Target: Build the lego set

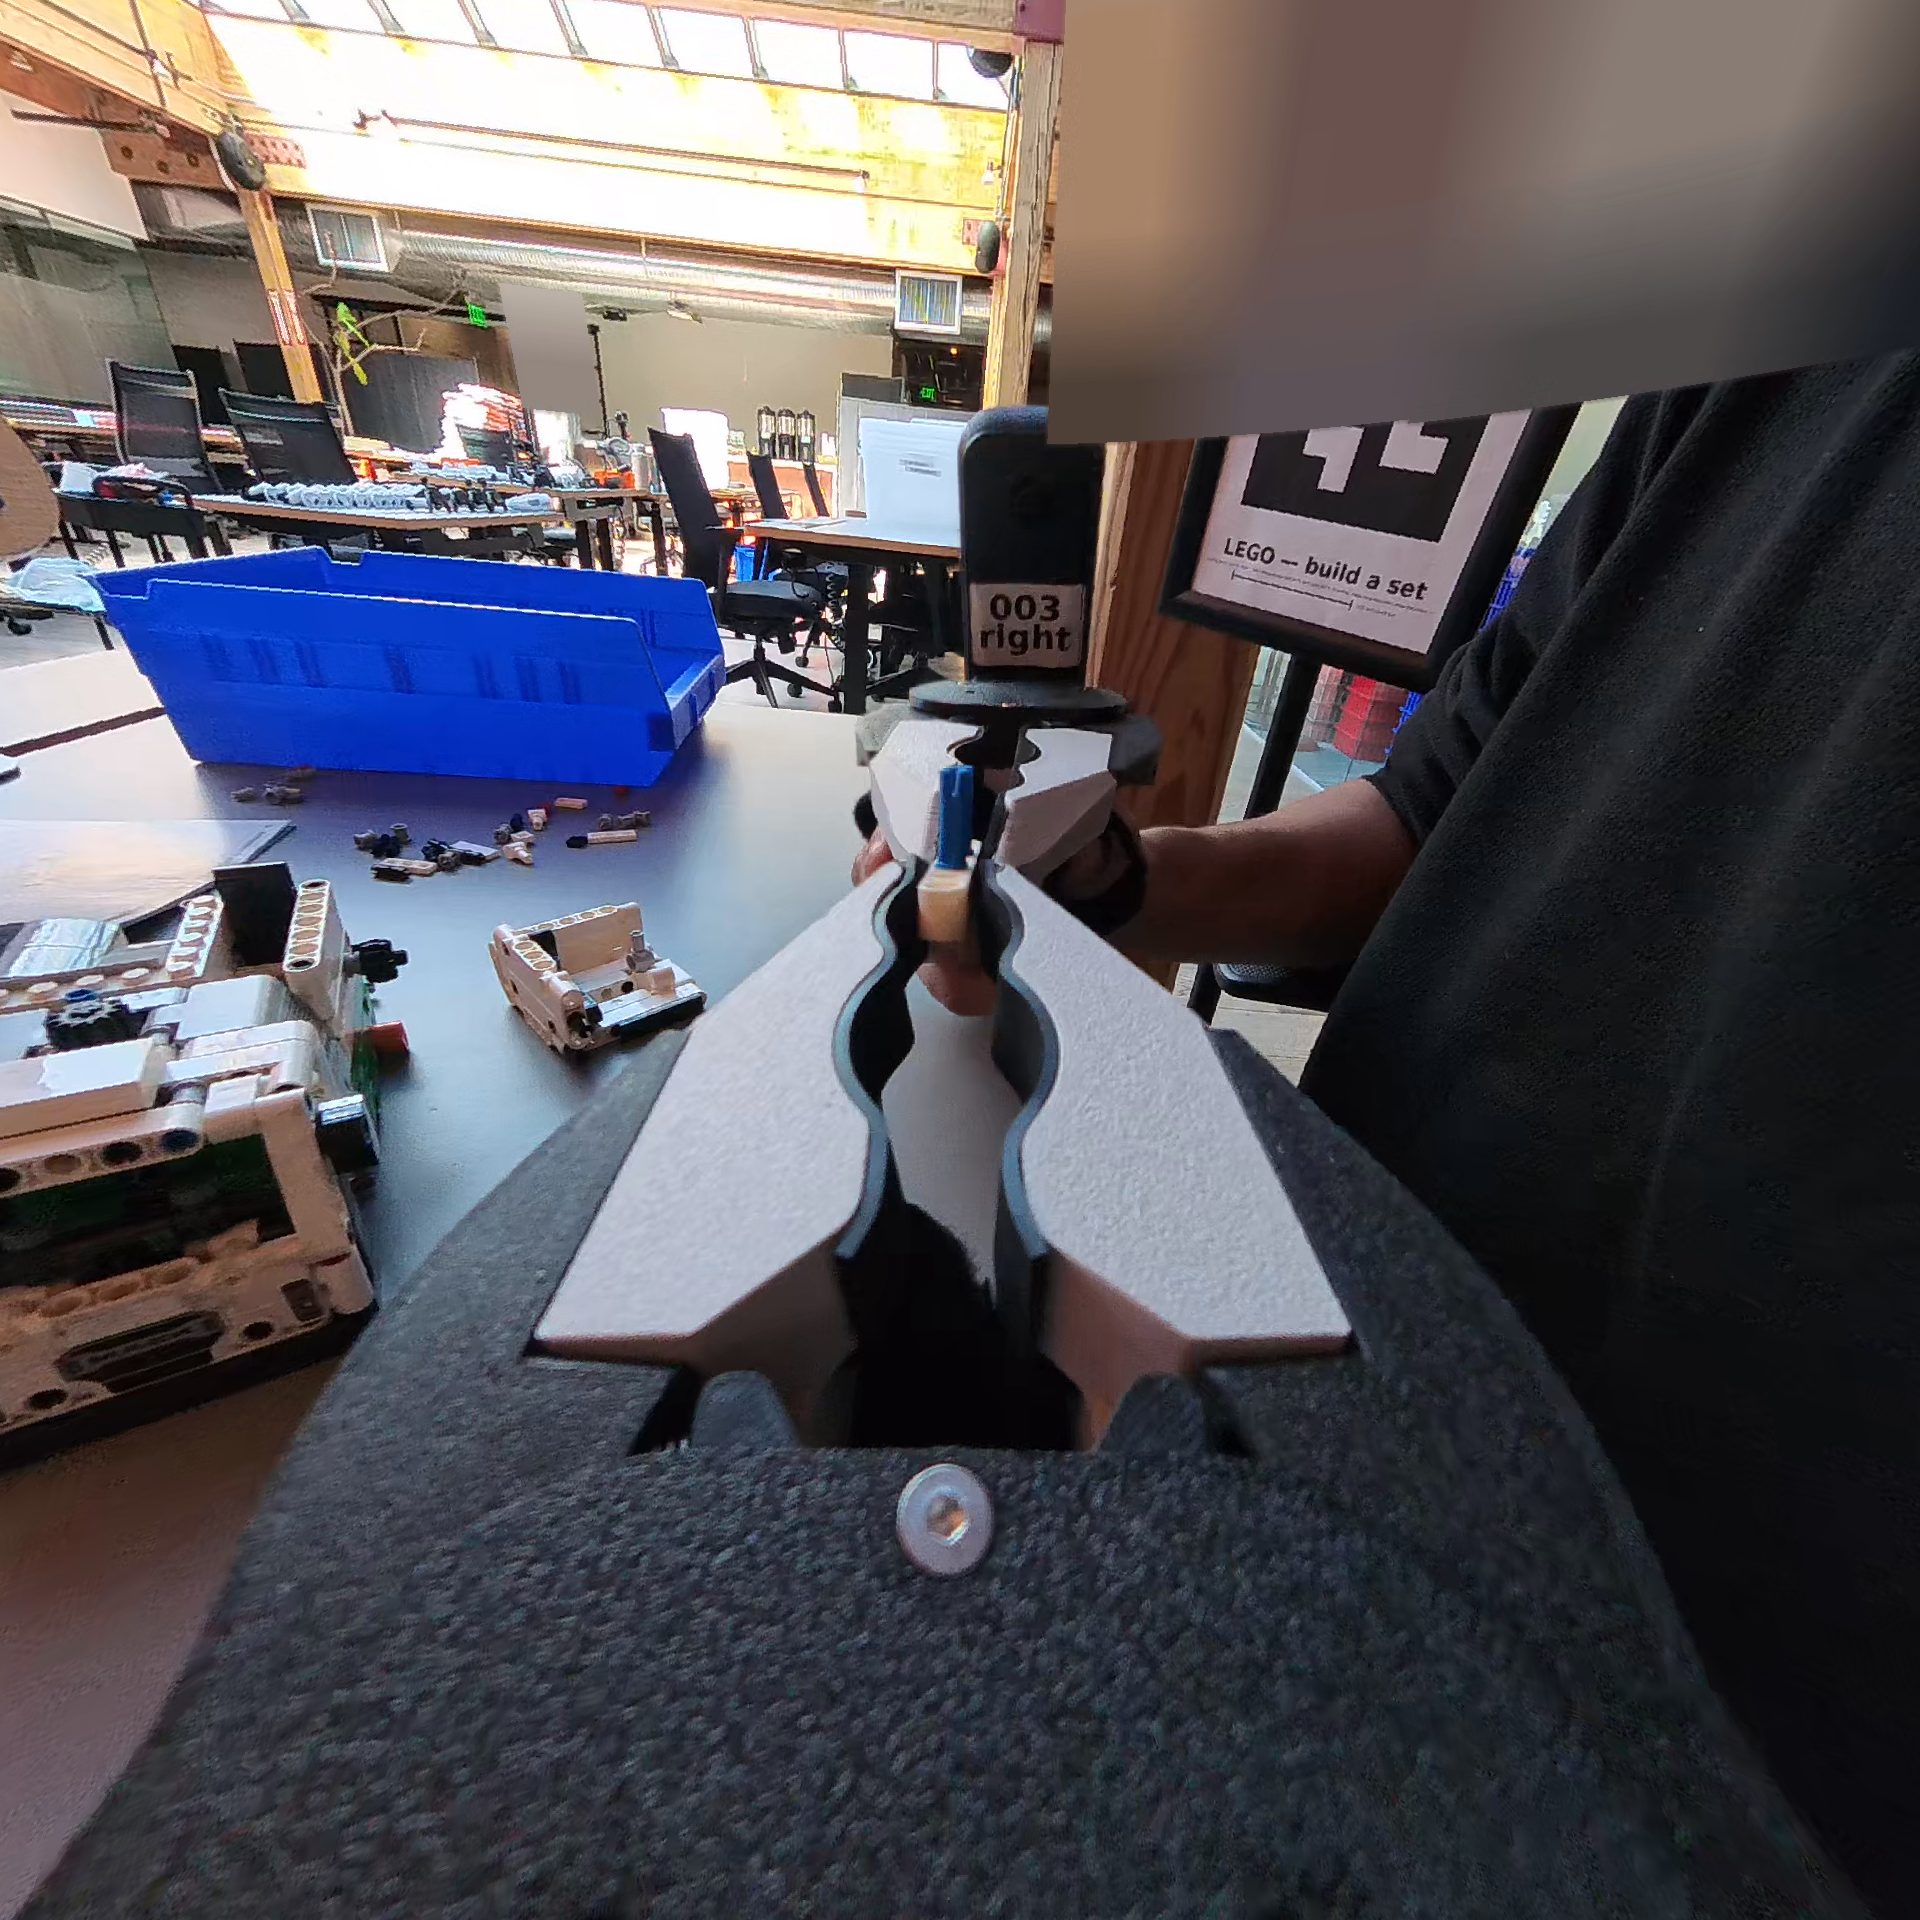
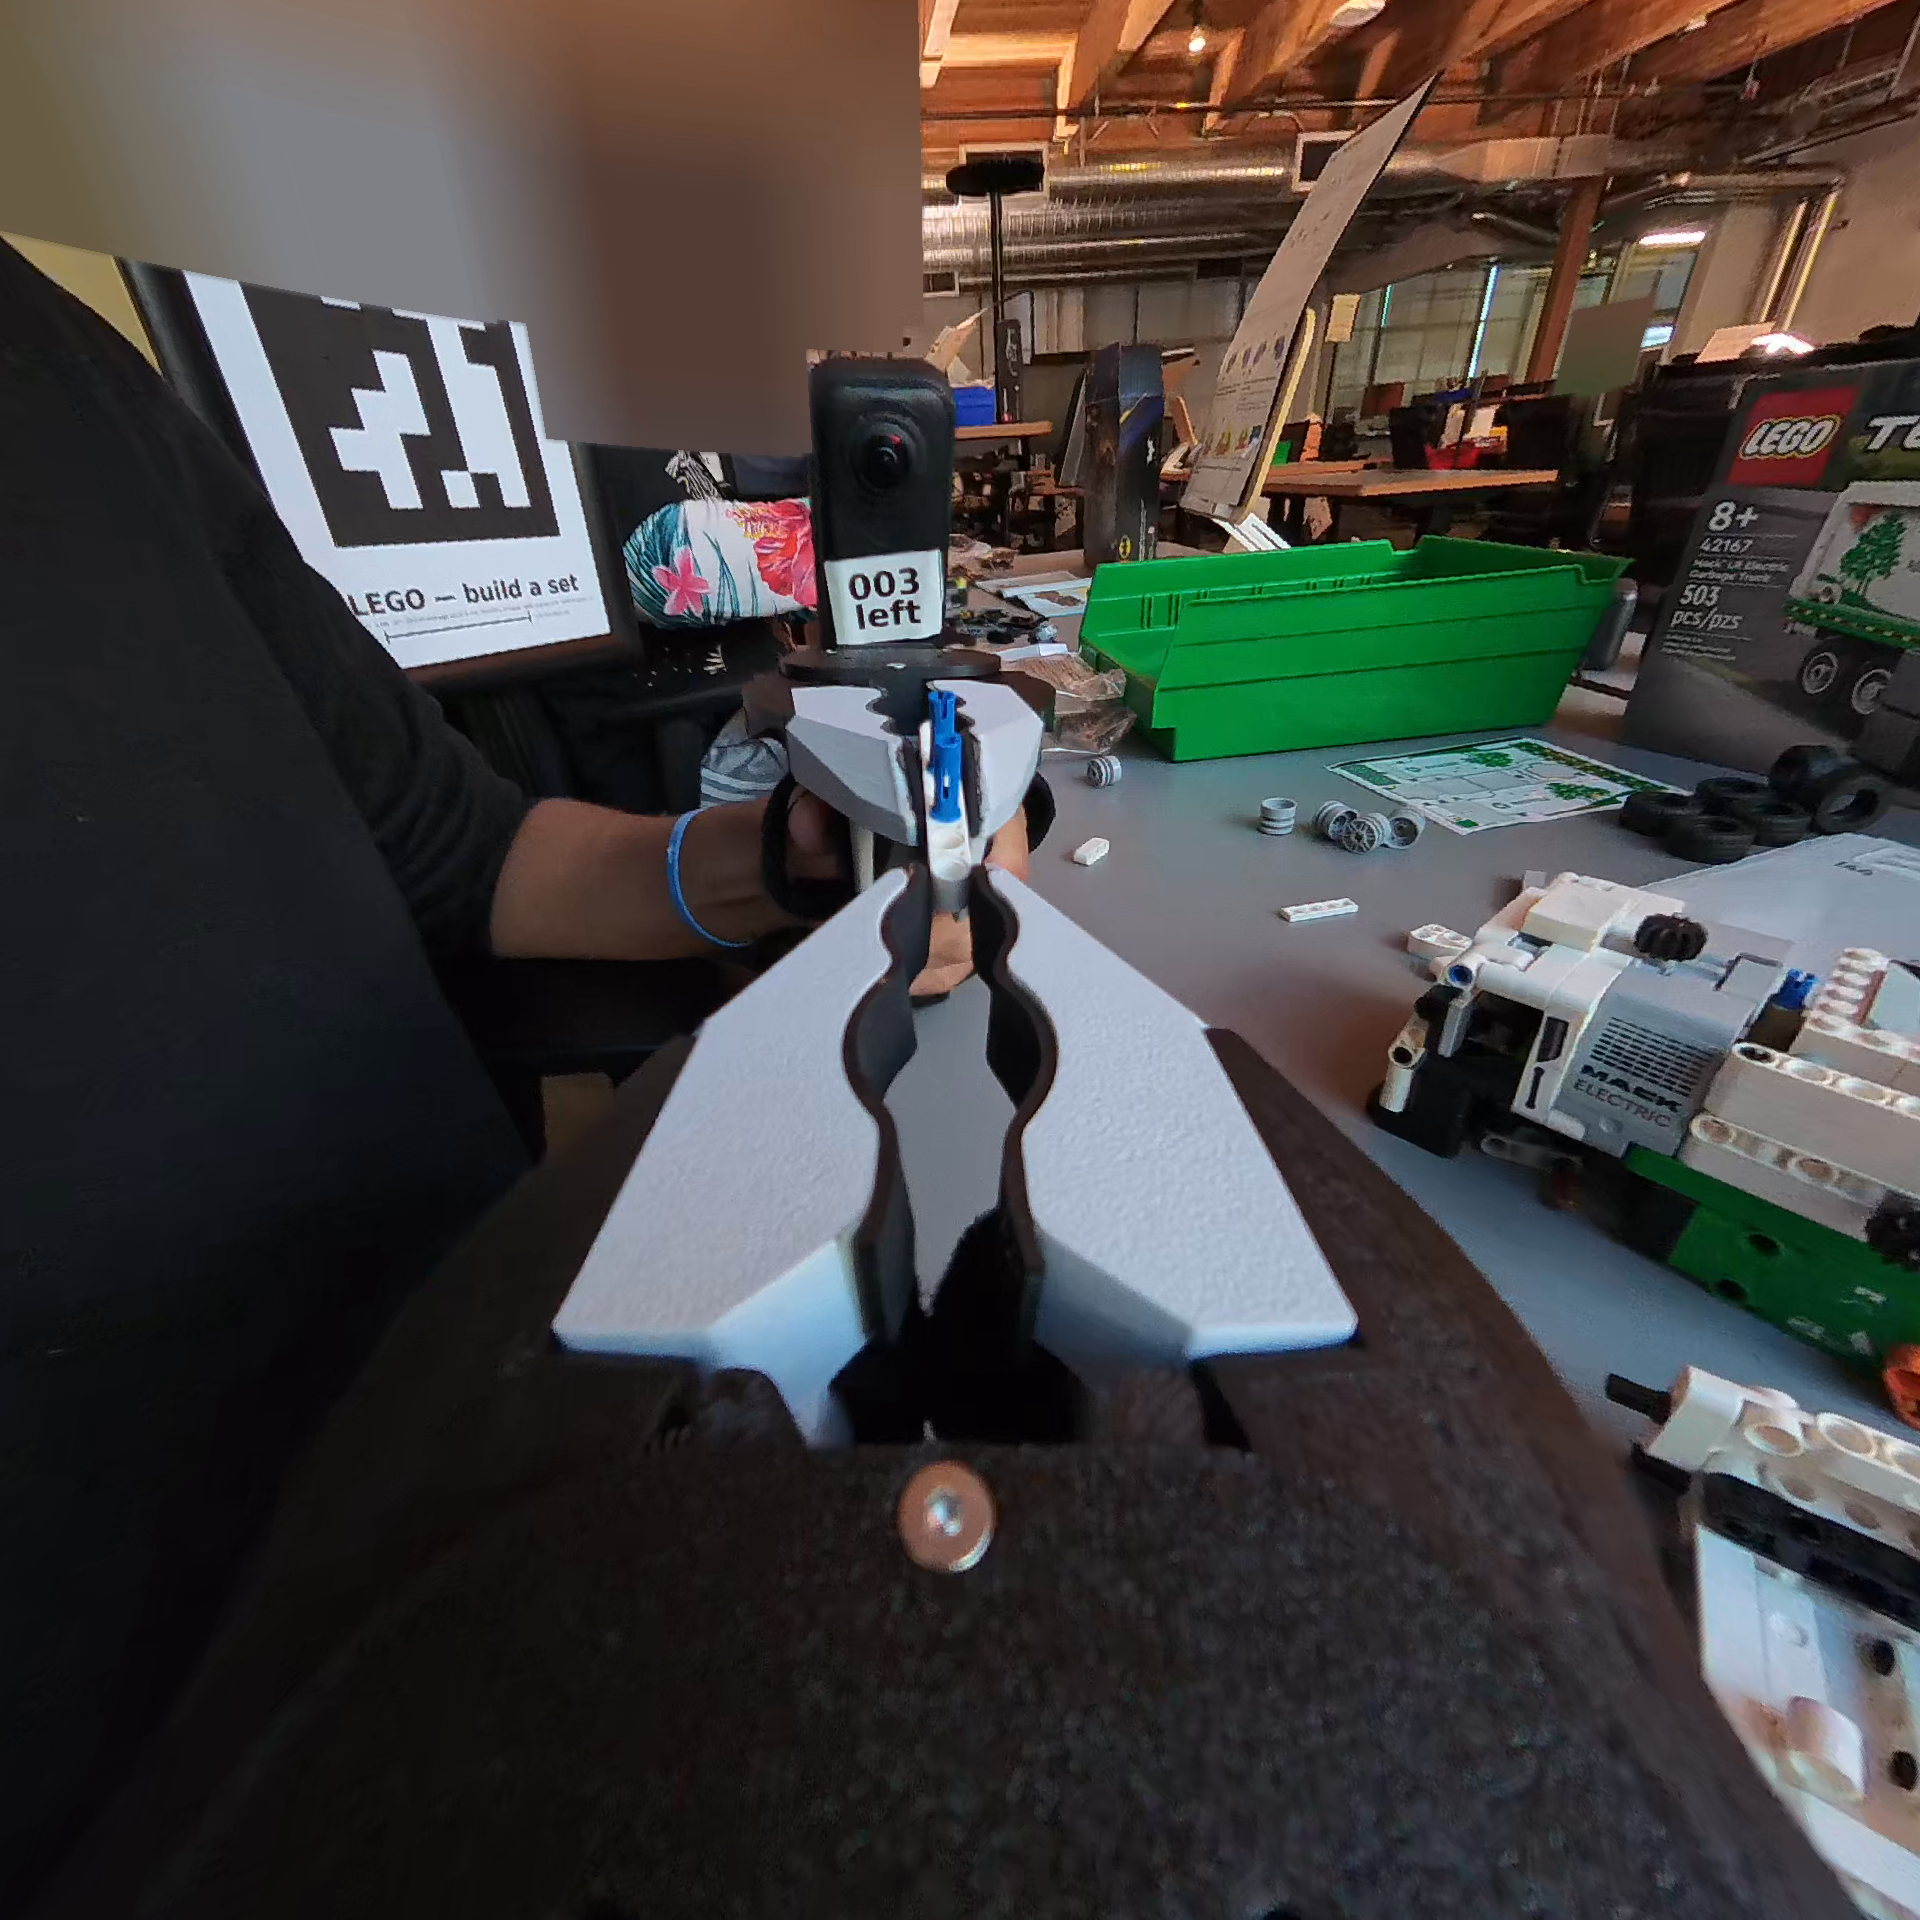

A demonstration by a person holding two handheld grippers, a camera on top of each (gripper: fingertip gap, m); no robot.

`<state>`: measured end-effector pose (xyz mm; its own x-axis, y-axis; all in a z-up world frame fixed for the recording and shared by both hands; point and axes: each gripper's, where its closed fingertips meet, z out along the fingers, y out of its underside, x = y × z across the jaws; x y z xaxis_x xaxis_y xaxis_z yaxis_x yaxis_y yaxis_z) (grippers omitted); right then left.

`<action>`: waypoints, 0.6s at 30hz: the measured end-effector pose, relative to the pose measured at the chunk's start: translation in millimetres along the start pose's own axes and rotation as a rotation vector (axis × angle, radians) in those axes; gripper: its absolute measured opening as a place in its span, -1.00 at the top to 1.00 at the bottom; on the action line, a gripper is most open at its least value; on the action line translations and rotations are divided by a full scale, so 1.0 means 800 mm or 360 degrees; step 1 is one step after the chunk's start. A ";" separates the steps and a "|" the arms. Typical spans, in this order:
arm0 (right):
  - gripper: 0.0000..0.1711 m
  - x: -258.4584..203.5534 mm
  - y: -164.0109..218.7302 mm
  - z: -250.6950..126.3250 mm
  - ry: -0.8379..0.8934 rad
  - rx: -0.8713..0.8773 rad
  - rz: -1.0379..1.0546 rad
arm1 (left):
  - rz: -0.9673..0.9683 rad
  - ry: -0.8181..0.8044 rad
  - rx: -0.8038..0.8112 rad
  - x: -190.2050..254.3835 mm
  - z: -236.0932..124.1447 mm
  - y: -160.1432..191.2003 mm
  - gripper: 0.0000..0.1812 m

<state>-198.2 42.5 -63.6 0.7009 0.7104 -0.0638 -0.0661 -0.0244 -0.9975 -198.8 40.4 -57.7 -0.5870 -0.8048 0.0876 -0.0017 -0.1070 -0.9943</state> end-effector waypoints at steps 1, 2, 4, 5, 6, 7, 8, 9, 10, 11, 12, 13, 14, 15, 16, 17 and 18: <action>0.93 0.001 -0.001 0.000 -0.0001 0.0009 0.0014 | -0.0003 -0.0006 0.0007 -0.001 0.000 -0.001 0.92; 0.93 0.001 -0.002 0.001 -0.0004 0.0025 0.0020 | -0.0009 -0.0002 0.0021 0.000 0.000 -0.002 0.92; 0.93 0.001 -0.004 0.001 -0.0013 0.0050 0.0040 | -0.0038 0.0013 0.0046 0.000 0.000 -0.005 0.93; 0.93 0.001 -0.006 0.001 -0.0018 0.0075 0.0059 | -0.0066 0.0021 0.0069 0.000 0.001 -0.007 0.93; 0.93 0.001 -0.009 0.001 -0.0032 0.0108 0.0084 | -0.0101 0.0029 0.0100 -0.001 0.001 -0.009 0.93; 0.93 0.002 -0.011 0.000 -0.0038 0.0136 0.0101 | -0.0131 0.0030 0.0123 -0.001 0.002 -0.011 0.93; 0.93 0.003 -0.012 0.000 -0.0037 0.0155 0.0116 | -0.0146 0.0022 0.0132 -0.003 0.003 -0.012 0.93; 0.93 0.005 -0.012 0.000 -0.0030 0.0157 0.0134 | -0.0139 0.0009 0.0129 -0.005 0.003 -0.012 0.93; 0.92 0.007 -0.011 0.001 -0.0018 0.0148 0.0151 | -0.0111 -0.0009 0.0114 -0.007 0.002 -0.011 0.93; 0.92 0.009 -0.008 0.003 0.0000 0.0123 0.0165 | -0.0074 -0.0037 0.0084 -0.010 0.000 -0.009 0.93; 0.92 0.013 -0.003 0.004 0.0028 0.0067 0.0173 | -0.0037 -0.0082 0.0050 -0.015 -0.004 -0.006 0.93; 0.92 0.020 0.002 0.003 0.0069 -0.0006 0.0170 | -0.0017 -0.0141 0.0050 -0.023 -0.011 -0.007 0.92; 0.88 0.031 0.006 -0.001 0.0142 -0.0078 0.0156 | -0.0020 -0.0213 0.0065 -0.034 -0.021 -0.011 0.92; 0.85 0.047 0.013 -0.006 0.0243 -0.0183 0.0150 | -0.0025 -0.0309 0.0076 -0.049 -0.034 -0.013 0.92; 0.75 0.058 0.023 -0.008 0.0310 -0.0321 0.0150 | -0.0017 -0.0422 0.0075 -0.066 -0.048 -0.013 0.92; 0.68 0.071 0.034 -0.009 0.0400 -0.0472 0.0165 | -0.0001 -0.0539 0.0059 -0.081 -0.060 -0.011 0.92; 0.67 0.085 0.047 -0.010 0.0511 -0.0619 0.0167 | 0.0018 -0.0625 0.0045 -0.092 -0.068 -0.011 0.92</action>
<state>-147.3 83.9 -106.0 0.8914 0.4400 -0.1091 0.0786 -0.3869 -0.9188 -200.1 132.1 -59.0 -0.2327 -0.9675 0.0990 0.0284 -0.1085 -0.9937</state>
